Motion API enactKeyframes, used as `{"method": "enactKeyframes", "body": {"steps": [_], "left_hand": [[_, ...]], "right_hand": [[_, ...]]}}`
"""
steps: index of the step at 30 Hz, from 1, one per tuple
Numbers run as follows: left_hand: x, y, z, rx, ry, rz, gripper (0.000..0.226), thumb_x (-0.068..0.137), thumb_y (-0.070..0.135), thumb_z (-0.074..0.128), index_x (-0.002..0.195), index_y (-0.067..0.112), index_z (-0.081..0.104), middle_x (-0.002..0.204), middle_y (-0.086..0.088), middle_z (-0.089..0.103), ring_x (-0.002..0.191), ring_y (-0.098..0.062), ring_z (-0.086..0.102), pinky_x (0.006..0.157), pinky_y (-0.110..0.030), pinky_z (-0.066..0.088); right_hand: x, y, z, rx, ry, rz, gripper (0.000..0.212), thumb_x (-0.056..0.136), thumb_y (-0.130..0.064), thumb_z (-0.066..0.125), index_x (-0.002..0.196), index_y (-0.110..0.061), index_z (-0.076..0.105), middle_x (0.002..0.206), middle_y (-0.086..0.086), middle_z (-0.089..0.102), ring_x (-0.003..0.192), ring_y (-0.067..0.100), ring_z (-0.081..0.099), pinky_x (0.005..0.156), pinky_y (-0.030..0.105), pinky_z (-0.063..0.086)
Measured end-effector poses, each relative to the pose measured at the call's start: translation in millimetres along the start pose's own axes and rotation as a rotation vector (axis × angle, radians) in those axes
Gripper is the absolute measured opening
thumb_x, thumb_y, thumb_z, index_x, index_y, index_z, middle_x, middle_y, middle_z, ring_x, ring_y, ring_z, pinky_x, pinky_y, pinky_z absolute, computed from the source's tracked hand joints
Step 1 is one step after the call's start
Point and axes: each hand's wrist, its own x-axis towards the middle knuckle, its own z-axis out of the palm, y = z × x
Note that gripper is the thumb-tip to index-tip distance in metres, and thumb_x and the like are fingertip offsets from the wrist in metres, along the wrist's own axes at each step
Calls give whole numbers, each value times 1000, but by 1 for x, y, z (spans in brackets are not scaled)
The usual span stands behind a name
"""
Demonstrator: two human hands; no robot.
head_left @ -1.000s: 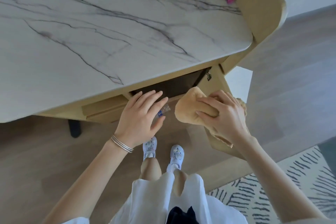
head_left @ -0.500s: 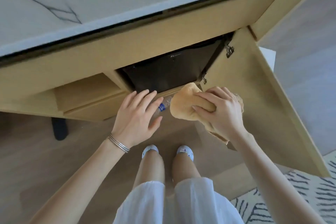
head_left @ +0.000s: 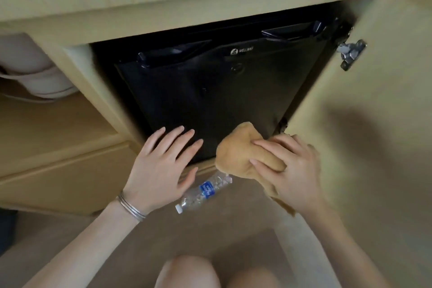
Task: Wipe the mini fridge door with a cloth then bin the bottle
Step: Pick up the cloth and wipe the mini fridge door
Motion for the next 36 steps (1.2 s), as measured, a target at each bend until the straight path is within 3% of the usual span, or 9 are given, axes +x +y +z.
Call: {"method": "enactKeyframes", "body": {"steps": [4, 9, 13, 18, 22, 26, 29, 32, 36], "left_hand": [[0, -8, 27, 58, 96, 8, 50, 90, 38, 45, 130, 13, 61, 135, -12, 58, 130, -29, 49, 109, -50, 33], [-4, -25, 46, 156, 178, 18, 49, 89, 35, 48, 130, 13, 61, 136, -12, 57, 132, -30, 47, 110, -50, 33], [-5, -47, 44, 258, 320, 2, 48, 88, 29, 52, 133, 11, 58, 142, -13, 51, 137, -29, 40, 113, -51, 30], [6, -81, 38, 429, 434, -41, 54, 88, 24, 51, 139, 7, 50, 150, -14, 40, 141, -30, 33, 115, -48, 28], [10, -93, 39, 508, 479, 14, 52, 89, 20, 48, 140, 7, 49, 151, -12, 40, 140, -29, 33, 115, -43, 26], [10, -97, 41, 546, 508, 33, 54, 89, 20, 48, 142, 8, 47, 152, -11, 38, 141, -29, 33, 115, -42, 26], [11, -101, 44, 562, 521, 52, 55, 89, 20, 48, 143, 8, 45, 152, -11, 38, 141, -29, 33, 115, -41, 26], [12, -104, 45, 567, 537, 67, 55, 88, 21, 48, 142, 8, 46, 151, -11, 39, 141, -28, 32, 117, -39, 21], [13, -105, 45, 549, 550, 75, 55, 88, 24, 48, 141, 7, 48, 151, -12, 40, 141, -28, 31, 118, -38, 16]], "right_hand": [[2, 0, 19, 69, 133, -30, 26, 84, -39, 58, 102, -26, 71, 94, -3, 65, 79, 16, 53, 69, 32, 44], [2, 3, 38, 118, 213, -63, 25, 81, -33, 63, 104, -25, 71, 97, -4, 65, 81, 15, 54, 70, 35, 46], [10, -1, 50, 133, 306, -78, 30, 84, -37, 57, 111, -29, 67, 105, -7, 64, 87, 13, 53, 74, 34, 46], [34, -9, 61, 113, 408, -119, 39, 85, -38, 53, 123, -31, 58, 114, -7, 60, 91, 16, 52, 69, 41, 47], [34, -17, 77, 152, 387, -117, 45, 86, -41, 47, 131, -38, 47, 114, -10, 58, 92, 12, 49, 66, 39, 49], [28, -19, 98, 159, 377, -140, 44, 87, -39, 47, 130, -39, 46, 114, -8, 59, 93, 13, 50, 64, 37, 51], [31, -23, 110, 143, 435, -137, 47, 87, -32, 48, 132, -43, 43, 120, -8, 55, 94, 15, 48, 63, 43, 50], [40, -31, 116, 73, 544, -112, 51, 83, -18, 55, 127, -44, 48, 126, -8, 53, 97, 16, 45, 65, 45, 48], [63, -42, 120, -54, 657, -32, 43, 84, -11, 51, 115, -38, 63, 126, -3, 55, 99, 21, 42, 70, 33, 41]]}}
